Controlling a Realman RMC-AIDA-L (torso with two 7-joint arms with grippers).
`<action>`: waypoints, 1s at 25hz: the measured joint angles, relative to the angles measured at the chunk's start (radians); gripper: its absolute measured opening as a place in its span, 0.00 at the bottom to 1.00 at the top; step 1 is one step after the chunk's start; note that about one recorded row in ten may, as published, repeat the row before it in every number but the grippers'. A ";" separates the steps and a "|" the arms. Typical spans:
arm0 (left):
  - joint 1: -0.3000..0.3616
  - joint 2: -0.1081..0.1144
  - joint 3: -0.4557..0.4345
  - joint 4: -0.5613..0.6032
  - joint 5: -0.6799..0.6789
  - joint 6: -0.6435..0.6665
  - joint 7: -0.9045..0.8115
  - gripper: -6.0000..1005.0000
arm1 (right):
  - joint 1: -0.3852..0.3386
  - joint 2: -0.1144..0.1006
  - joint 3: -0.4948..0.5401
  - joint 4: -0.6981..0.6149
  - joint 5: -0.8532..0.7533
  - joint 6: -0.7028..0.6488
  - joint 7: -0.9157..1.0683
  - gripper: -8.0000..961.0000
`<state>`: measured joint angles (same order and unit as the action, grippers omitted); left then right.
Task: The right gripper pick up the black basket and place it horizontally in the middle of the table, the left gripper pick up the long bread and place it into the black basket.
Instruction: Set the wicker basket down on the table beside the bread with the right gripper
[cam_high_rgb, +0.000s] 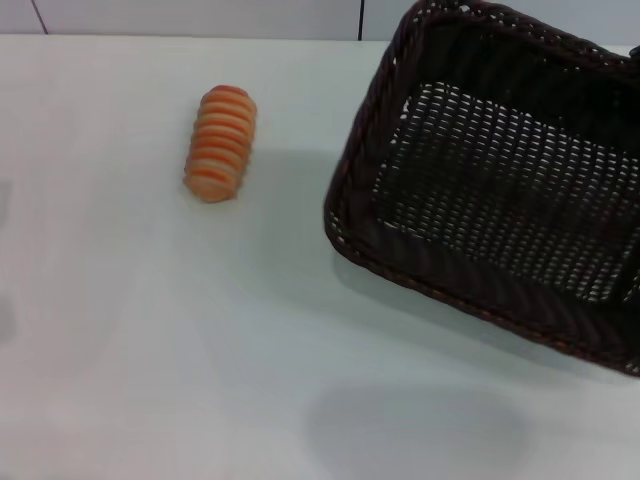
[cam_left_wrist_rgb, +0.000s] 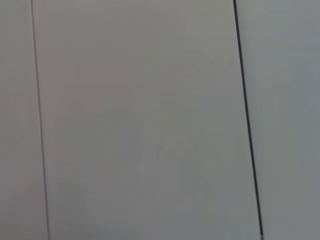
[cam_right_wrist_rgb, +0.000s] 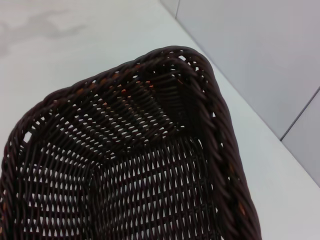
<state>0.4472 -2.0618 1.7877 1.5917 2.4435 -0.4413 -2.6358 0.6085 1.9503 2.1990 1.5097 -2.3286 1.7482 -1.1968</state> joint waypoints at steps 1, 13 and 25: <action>-0.003 -0.001 0.004 0.001 0.000 0.001 0.000 0.76 | 0.039 -0.010 0.015 -0.044 -0.035 0.012 -0.041 0.16; -0.016 -0.001 0.019 0.014 0.000 0.001 0.003 0.76 | 0.248 -0.029 0.017 -0.318 -0.072 0.009 -0.209 0.16; -0.021 -0.001 0.011 0.002 0.000 -0.006 0.013 0.75 | 0.279 -0.005 -0.102 -0.426 0.022 -0.092 -0.230 0.16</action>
<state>0.4259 -2.0629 1.7988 1.5938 2.4436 -0.4474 -2.6227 0.8872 1.9452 2.0965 1.0833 -2.3061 1.6565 -1.4267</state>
